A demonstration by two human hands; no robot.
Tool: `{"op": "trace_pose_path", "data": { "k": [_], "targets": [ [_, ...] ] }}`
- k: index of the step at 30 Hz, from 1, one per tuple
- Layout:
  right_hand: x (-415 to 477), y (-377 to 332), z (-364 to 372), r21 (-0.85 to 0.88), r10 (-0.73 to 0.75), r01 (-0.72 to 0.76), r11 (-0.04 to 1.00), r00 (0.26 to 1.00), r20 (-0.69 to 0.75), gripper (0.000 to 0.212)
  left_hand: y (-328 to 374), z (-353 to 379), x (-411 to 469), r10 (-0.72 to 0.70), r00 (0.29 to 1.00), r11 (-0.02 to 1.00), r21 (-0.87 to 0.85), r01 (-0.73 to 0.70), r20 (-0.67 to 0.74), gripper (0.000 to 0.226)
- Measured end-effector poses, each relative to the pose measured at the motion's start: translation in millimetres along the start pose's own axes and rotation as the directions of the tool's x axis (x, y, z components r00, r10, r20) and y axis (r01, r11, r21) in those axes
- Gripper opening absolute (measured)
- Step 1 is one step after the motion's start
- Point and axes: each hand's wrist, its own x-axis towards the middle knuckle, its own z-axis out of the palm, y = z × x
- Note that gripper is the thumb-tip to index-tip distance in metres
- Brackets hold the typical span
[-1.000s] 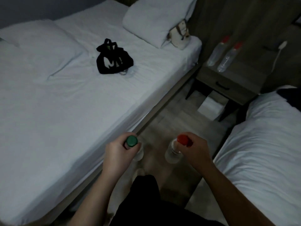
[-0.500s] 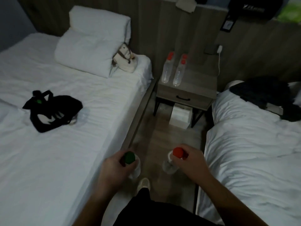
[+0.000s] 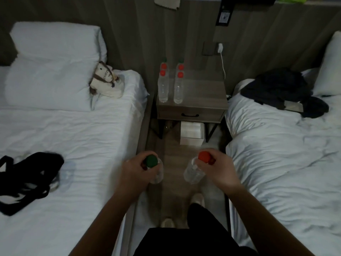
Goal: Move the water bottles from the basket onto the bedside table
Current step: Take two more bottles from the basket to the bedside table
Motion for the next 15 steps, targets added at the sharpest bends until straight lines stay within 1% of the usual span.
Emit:
{"op": "trace_pose_path", "data": {
  "k": [1, 3, 6, 8, 10, 12, 15],
  "targets": [
    [9.7, 4.5, -1.6, 0.005, 0.007, -0.007, 1.000, 1.000, 0.000, 0.017, 0.7, 6.4, 9.2, -0.007, 1.000, 1.000, -0.002, 0.007, -0.002, 0.033],
    [30.2, 14.2, -5.0, 0.004, 0.025, -0.025, 1.000, 1.000, -0.002, 0.016, 5.6, 20.2, 26.0, -0.033, 0.999, 0.999, 0.016, 0.033, 0.015, 0.023],
    [68.3, 27.3, -15.4, -0.007, 0.050, -0.050, 0.999, 0.999, -0.018, 0.017, 11.6, 42.9, 56.3, -0.073, 0.996, 0.996, 0.051, 0.070, 0.042, 0.033],
    [97.7, 34.5, -25.4, -0.009, 0.065, -0.066, 0.998, 0.998, -0.023, 0.019, 14.4, 59.5, 80.5, -0.103, 0.994, 0.993, 0.062, 0.100, 0.047, 0.030],
    [127.9, 39.6, -37.2, -0.013, 0.070, -0.070, 0.997, 0.997, -0.017, 0.023, 21.9, 76.7, 104.4, -0.102, 0.994, 0.992, 0.076, 0.100, 0.032, 0.026],
    [158.9, 42.3, -52.8, -0.041, 0.063, -0.063, 0.997, 0.998, -0.005, 0.023, 33.5, 94.1, 130.2, -0.104, 0.994, 0.987, 0.124, 0.100, 0.029, 0.028],
    [197.6, 43.0, -77.8, -0.071, 0.028, -0.025, 0.997, 0.999, 0.031, 0.021, 49.7, 113.5, 165.6, -0.145, 0.988, 0.983, 0.121, 0.139, 0.044, 0.029]
  ]
}}
